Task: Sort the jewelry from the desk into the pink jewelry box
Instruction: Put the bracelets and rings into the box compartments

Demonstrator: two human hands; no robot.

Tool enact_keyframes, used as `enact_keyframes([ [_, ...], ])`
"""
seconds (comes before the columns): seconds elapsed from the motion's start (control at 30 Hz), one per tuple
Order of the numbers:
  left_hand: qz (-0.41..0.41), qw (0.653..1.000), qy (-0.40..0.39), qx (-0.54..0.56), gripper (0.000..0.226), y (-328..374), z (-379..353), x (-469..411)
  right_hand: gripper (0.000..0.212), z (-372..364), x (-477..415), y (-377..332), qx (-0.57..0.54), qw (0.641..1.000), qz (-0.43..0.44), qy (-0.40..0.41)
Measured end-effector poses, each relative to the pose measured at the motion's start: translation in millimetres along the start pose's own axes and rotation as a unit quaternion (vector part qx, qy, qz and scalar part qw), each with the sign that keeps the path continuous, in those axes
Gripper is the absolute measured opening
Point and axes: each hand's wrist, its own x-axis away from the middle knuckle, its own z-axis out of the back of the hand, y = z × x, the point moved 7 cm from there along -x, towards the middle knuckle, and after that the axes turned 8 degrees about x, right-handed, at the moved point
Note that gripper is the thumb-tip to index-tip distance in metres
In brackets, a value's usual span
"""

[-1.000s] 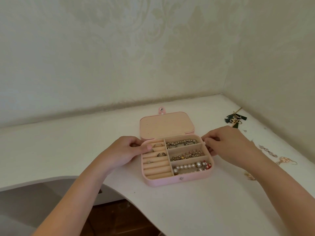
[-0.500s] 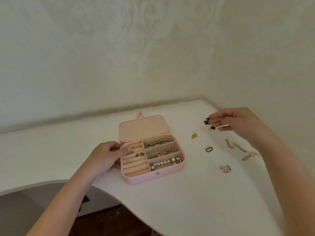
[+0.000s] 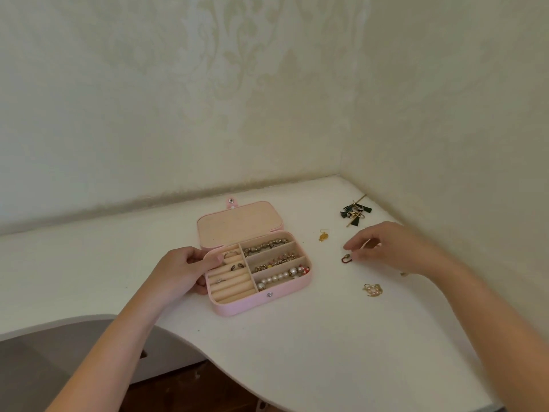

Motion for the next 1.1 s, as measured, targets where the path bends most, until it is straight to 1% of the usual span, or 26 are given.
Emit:
enact_keyframes([
  [0.13,0.001,1.000,0.002,-0.005,0.026,1.1,0.1,1.8,0.008,-8.1,-1.5,-10.8,0.001,1.000,0.020,0.009],
  [0.37,-0.012,1.000,0.018,-0.018,0.024,2.4,0.2,4.8,0.010,-19.2,9.0,-12.6,0.002,1.000,0.006,-0.007],
  [0.57,-0.050,0.994,0.046,-0.084,0.016,8.7,-1.2,8.0,0.012,-29.5,18.3,-16.8,0.011,1.000,0.005,0.006],
  [0.6,-0.060,0.991,0.055,-0.107,0.016,9.6,-0.3,8.5,0.013,-31.0,19.1,-18.0,0.011,1.000,0.005,0.013],
  [0.67,-0.093,0.981,0.099,-0.140,0.015,13.9,5.1,11.2,0.017,-32.0,20.2,-21.4,0.020,0.999,0.015,0.033],
  [0.73,-0.146,0.968,0.144,-0.145,0.014,23.3,10.2,19.1,0.021,-30.4,21.6,-28.0,0.043,0.997,0.035,0.054],
  [0.77,-0.177,0.961,0.155,-0.144,0.013,28.9,10.5,24.5,0.023,-29.3,22.9,-32.0,0.054,0.996,0.045,0.063],
  [0.83,-0.237,0.950,0.145,-0.144,0.011,39.5,5.7,36.0,0.026,-28.2,25.9,-41.4,0.063,0.993,0.067,0.077],
  [0.93,-0.306,0.935,0.087,-0.159,0.012,44.2,-8.4,49.7,0.023,-25.4,32.2,-54.5,0.020,0.990,0.083,0.110],
  [1.0,-0.324,0.929,0.058,-0.171,0.013,40.1,-13.2,52.7,0.021,-21.0,37.2,-63.5,-0.030,0.987,0.089,0.133],
  [1.1,-0.310,0.935,0.051,-0.167,0.014,32.9,-8.7,50.7,0.021,-17.4,42.8,-81.9,-0.068,0.983,0.109,0.127],
])
